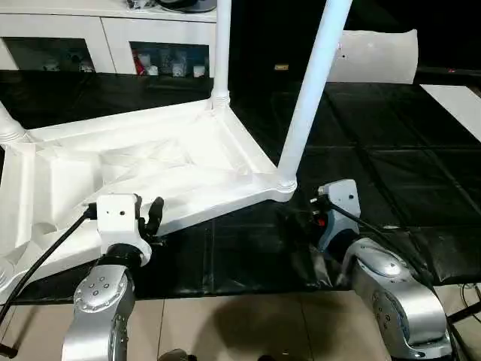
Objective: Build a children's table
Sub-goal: Rotate leg to tighten
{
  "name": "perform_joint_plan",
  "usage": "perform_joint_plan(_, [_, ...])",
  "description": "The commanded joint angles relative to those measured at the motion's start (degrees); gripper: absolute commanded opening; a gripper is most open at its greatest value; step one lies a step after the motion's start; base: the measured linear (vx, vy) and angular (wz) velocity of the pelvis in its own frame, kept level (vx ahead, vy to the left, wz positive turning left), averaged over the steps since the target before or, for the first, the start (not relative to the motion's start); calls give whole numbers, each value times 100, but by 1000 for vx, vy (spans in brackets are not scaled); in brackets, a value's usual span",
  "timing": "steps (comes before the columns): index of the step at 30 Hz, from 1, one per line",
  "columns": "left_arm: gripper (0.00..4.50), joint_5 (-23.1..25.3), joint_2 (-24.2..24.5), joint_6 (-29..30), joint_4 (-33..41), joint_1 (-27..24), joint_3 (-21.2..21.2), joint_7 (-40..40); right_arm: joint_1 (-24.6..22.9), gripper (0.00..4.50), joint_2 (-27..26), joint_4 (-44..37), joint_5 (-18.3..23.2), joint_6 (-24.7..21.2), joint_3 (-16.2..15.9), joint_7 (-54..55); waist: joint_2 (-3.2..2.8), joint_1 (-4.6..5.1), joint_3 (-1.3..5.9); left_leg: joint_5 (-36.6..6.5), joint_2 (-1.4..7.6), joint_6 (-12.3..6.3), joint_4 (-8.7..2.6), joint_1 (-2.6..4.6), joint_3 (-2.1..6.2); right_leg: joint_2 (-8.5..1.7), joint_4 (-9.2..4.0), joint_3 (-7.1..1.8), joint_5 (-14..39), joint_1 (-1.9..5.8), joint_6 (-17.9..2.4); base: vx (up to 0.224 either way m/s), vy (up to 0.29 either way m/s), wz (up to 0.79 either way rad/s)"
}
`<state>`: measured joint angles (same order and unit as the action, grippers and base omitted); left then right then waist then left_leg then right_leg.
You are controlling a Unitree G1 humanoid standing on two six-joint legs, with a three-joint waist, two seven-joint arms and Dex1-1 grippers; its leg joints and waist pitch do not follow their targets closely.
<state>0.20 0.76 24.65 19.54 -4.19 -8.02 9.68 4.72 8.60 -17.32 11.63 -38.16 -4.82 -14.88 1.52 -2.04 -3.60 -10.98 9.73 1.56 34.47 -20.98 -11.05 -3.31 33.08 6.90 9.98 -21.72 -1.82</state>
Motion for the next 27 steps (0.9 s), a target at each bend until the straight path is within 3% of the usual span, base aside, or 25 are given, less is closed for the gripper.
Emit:
perform_joint_plan(1, [185, 39, -9, 37, 86, -16, 61, -23, 39, 419, 31, 1, 30, -59, 76, 20, -39, -9, 319, -1626, 437, -2, -449, 90, 281, -594, -528, -430, 2210, 169, -248, 0, 0, 0])
perform_joint_plan(27, [185, 39, -9, 37, 86, -16, 61, -23, 39, 419, 31, 1, 30, -59, 76, 20, -40, -14, 325, -1590, 435, -10, -444, 93, 277, -598, -521, -432, 2167, 175, -269, 0, 0, 0])
